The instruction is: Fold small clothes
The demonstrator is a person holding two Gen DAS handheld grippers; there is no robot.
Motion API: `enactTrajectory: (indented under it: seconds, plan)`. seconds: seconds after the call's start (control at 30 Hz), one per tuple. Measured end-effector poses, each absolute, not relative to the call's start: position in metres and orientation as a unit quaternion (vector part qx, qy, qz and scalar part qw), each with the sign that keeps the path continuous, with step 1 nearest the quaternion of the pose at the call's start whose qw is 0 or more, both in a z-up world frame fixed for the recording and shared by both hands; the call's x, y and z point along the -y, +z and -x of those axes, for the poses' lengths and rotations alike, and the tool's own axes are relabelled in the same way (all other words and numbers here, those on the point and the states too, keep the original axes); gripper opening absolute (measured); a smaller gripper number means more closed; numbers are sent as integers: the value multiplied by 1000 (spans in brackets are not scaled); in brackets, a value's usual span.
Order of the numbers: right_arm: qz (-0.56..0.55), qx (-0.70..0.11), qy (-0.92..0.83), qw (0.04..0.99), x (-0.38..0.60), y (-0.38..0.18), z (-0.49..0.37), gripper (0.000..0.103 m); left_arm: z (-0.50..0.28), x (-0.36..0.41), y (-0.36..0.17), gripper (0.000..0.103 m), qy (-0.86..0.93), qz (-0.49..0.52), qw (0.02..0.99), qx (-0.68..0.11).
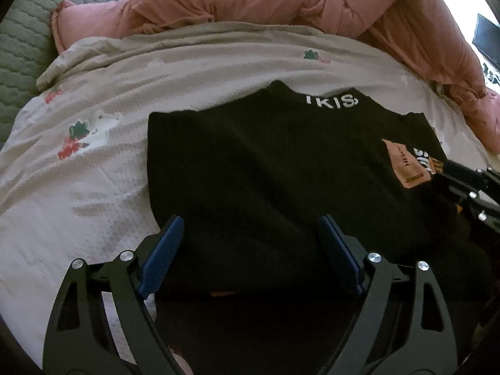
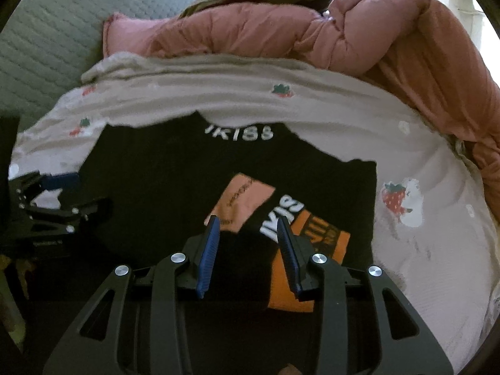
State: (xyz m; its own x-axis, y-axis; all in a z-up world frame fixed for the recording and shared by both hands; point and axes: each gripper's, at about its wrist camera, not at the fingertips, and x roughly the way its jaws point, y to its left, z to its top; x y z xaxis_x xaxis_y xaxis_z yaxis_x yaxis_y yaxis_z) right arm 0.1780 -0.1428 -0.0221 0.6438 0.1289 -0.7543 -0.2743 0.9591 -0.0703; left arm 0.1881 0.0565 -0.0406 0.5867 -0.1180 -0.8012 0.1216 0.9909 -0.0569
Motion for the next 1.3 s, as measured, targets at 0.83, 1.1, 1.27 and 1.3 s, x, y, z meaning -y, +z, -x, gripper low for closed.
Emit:
enactTrajectory:
  seconds: [0.83,1.1,1.27,1.3]
  plan:
    - [69,-394,101,911,160,-11,-160,70,-152,-48,-8,80,-64,-12,913,-402]
    - [45,-372,101,922,171,10,-146,79,-132,-50,6,83,-53,-18,920,-389]
    - [40,-360,109,926,171,22,-135,83,-117,-58,15,85,-41,-17,922,-384]
    - [41,-358,110,926,171,24,-132,83,-114,-59,16,86,-38,-16,923,-383]
